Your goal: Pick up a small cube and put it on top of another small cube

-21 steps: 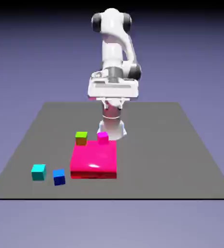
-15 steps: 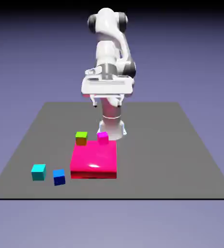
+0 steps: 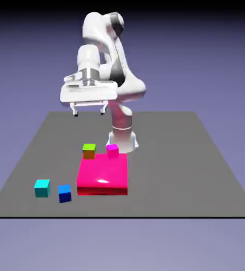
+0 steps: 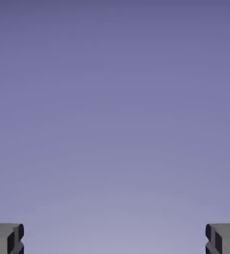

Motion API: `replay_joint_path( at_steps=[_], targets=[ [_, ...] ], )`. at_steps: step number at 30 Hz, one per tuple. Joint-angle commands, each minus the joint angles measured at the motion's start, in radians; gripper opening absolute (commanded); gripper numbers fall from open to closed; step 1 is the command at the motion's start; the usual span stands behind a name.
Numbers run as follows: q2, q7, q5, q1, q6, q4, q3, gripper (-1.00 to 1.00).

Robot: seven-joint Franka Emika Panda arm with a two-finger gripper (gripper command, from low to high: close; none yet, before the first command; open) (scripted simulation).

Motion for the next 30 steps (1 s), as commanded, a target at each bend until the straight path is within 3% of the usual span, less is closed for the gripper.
replay_joint_path(
  at_steps=[1, 30],
  targets=[
    [-0.002, -0.005, -0.014, 0.020, 0.001, 0.006, -0.036, 0.00],
    [-0.052, -0.142, -0.423, 0.593, 0.029, 0.174, -1.087, 0.00]
  ],
)
